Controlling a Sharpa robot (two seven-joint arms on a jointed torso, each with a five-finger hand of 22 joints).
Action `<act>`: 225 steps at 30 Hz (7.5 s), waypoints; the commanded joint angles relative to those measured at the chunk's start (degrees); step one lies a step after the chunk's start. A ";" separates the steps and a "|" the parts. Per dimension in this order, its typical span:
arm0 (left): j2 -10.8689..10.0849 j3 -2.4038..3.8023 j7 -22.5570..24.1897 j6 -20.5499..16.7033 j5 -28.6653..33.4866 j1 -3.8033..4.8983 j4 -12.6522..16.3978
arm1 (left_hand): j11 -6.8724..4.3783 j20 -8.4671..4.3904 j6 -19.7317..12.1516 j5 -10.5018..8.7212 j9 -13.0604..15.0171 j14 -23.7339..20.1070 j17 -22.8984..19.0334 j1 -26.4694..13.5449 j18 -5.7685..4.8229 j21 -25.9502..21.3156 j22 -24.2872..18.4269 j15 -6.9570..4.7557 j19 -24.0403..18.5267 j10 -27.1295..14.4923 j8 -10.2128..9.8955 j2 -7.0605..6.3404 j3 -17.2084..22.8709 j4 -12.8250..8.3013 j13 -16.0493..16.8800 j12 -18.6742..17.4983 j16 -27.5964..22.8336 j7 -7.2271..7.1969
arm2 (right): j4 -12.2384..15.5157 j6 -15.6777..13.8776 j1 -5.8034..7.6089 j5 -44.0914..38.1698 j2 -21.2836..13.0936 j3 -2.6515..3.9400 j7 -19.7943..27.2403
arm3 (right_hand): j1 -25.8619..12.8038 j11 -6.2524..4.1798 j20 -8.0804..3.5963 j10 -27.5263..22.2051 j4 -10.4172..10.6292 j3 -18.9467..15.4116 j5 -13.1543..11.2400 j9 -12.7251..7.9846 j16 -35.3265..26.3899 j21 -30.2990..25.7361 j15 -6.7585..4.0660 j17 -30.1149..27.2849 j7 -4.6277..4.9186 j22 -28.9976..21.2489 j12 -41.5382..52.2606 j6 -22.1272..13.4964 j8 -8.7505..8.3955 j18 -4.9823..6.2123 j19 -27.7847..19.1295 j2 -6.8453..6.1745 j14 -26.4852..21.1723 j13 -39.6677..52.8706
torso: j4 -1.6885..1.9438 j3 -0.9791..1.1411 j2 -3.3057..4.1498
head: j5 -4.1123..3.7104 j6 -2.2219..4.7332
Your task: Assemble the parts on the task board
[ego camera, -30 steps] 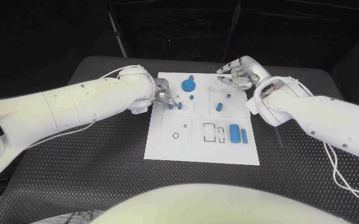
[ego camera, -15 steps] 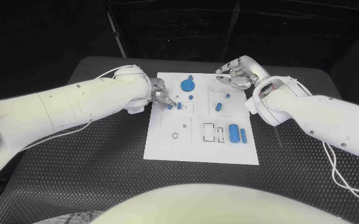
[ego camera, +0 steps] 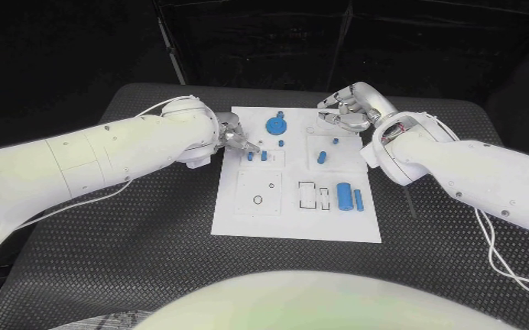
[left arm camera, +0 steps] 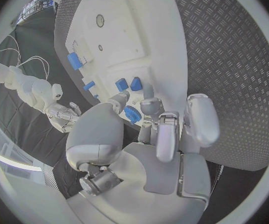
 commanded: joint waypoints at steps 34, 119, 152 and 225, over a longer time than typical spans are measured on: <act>7.36 0.50 36.69 -19.15 -16.31 -0.15 -7.92 | 5.95 4.41 -0.51 0.29 -17.10 -6.97 -26.60 31.35 6.01 -58.42 -19.69 4.65 -8.04 -15.66 -21.63 -1.54 -6.63 -4.13 -38.55 -41.06 -41.98 4.20 | 0.38 0.23 0.10 0.35 0.32 0.05 0.59 | 0.54 -0.05 0.05 -0.14 0.01 -0.50 0.44 -0.02 -0.38 -0.28 0.00 8.91 0.08 -0.06 0.05 -0.53 0.08 0.54 -0.48 0.17 4.57 -0.05 | -0.05 0.00 0.09 | -1.35 -0.01; 13.04 0.47 35.43 -14.41 -21.47 -1.82 -15.78 | 4.88 2.94 9.73 -0.31 -18.93 2.26 -2.30 34.95 0.90 -12.52 6.91 3.42 0.29 -4.18 -29.89 0.25 2.38 -5.28 -43.84 -54.04 -9.91 4.44 | 0.19 0.43 0.11 0.35 0.91 0.06 0.80 | 0.72 -0.06 0.05 -0.18 -0.03 -0.49 0.51 -0.02 -0.38 -0.33 -0.01 8.92 0.08 -0.15 0.02 -0.58 0.10 0.56 -0.53 0.26 4.57 -0.08 | 0.08 0.05 -0.10 | -1.84 -0.01; 2.98 3.18 31.67 -9.69 -17.65 -2.67 -8.26 | 5.03 3.09 10.19 -0.44 -18.97 2.16 -2.81 32.97 0.86 -12.17 7.37 3.57 0.25 -3.39 -30.66 -0.70 3.49 -4.94 -43.85 -55.60 -10.01 4.53 | -0.02 0.45 0.10 0.35 0.61 0.05 0.83 | 0.72 -0.06 0.05 -0.08 0.01 -0.53 0.51 -0.01 -0.37 -0.35 -0.01 8.92 0.08 -0.17 0.13 -0.53 0.16 0.56 -0.54 0.29 4.57 0.04 | -0.02 0.00 -0.05 | -1.20 -0.01; 5.29 3.06 31.47 -7.66 -17.45 -3.17 -10.95 | 5.38 3.41 7.20 -0.49 -19.76 1.83 -3.81 31.21 0.73 -11.22 8.05 3.86 0.24 -3.21 -33.68 -2.41 4.56 -4.69 -43.64 -57.46 -10.30 5.12 | -0.19 0.51 0.09 0.35 0.83 0.05 0.82 | 0.72 -0.06 0.05 -0.07 0.05 -0.59 0.51 0.00 -0.38 -0.35 -0.01 8.92 0.07 -0.18 0.14 -0.52 0.19 0.56 -0.55 0.31 4.57 0.05 | -0.04 0.04 -0.02 | -0.93 -0.01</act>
